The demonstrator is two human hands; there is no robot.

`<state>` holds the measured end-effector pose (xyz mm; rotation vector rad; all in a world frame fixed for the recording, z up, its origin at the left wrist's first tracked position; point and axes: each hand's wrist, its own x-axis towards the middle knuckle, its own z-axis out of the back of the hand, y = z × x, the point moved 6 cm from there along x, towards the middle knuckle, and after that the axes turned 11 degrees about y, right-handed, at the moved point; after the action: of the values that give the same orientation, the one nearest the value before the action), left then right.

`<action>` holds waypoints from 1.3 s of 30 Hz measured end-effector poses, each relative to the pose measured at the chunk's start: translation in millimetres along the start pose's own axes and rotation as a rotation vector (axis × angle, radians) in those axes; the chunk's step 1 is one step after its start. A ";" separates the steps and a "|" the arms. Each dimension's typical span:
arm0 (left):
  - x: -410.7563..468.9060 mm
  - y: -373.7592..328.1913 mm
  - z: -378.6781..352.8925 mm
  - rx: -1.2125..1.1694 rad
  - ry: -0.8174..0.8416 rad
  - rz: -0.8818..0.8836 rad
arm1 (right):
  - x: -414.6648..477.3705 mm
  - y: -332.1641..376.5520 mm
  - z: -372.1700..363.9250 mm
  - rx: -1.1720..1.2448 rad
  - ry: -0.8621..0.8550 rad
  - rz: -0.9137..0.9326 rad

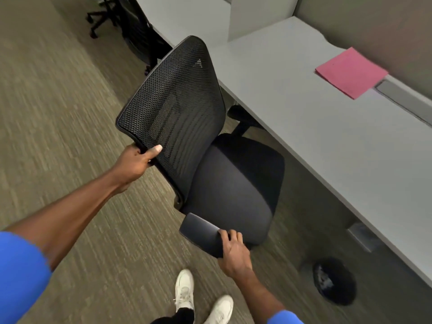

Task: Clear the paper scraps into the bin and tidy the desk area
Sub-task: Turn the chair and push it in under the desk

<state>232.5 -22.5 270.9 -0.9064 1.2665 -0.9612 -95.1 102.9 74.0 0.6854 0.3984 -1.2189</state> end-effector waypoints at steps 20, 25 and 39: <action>-83.1 24.2 -120.5 0.191 -0.066 0.007 | -49.7 -112.1 27.4 -0.081 0.069 -0.109; -105.1 19.9 -163.1 0.214 -0.092 -0.014 | -60.0 -85.9 33.7 0.043 0.024 -0.065; -158.6 43.4 -289.1 0.961 0.140 -0.160 | -149.5 -37.3 90.5 0.458 -0.579 -0.155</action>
<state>-60.3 134.9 258.5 -0.1787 0.6868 -1.5746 -184.1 142.8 223.7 0.6564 -0.3273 -1.6090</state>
